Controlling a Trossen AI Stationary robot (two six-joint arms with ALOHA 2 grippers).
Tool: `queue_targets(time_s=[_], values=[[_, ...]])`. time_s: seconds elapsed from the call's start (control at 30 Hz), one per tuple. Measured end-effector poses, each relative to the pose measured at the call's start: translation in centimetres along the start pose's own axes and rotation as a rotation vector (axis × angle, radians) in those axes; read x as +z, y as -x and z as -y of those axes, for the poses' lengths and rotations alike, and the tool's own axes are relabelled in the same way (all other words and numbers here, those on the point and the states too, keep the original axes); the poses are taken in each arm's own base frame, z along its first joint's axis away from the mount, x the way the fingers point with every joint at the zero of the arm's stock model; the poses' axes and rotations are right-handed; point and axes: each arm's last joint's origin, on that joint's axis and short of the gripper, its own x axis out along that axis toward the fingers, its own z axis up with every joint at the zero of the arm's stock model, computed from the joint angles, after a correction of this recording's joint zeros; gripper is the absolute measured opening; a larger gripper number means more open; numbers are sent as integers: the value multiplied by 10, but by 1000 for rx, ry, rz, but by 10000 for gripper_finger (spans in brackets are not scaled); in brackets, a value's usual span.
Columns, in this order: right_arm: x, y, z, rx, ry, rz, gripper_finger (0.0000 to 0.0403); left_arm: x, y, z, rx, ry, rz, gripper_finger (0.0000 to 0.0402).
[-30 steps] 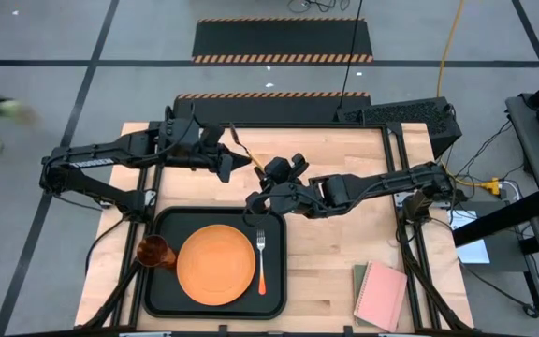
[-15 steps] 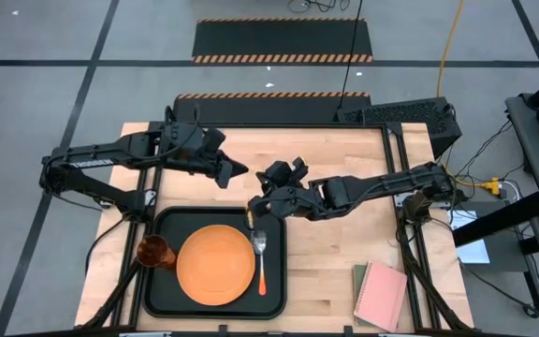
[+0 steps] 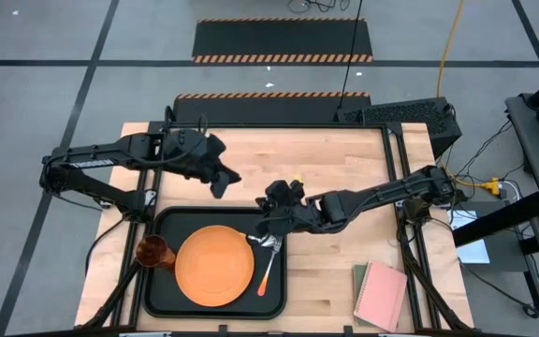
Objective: Pick and place plate/cup/fork/spoon on tray
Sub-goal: Put the orange fork on the black tray to the right of the orange fork
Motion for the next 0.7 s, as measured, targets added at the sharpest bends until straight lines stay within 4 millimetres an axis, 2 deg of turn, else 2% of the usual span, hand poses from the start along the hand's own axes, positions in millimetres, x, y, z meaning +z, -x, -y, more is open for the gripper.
queue_targets(time_s=[0.23,0.43,0.7], values=[[-2,-2,3,161,-24,-254,0,-17,-3,-11,80,-158,-215,83],[-22,-35,15,248,148,-375,20,-22,-2,-12,95,-180,-258,83],[-65,-77,54,392,238,-312,102,-34,-2,-17,165,-110,-354,83]])
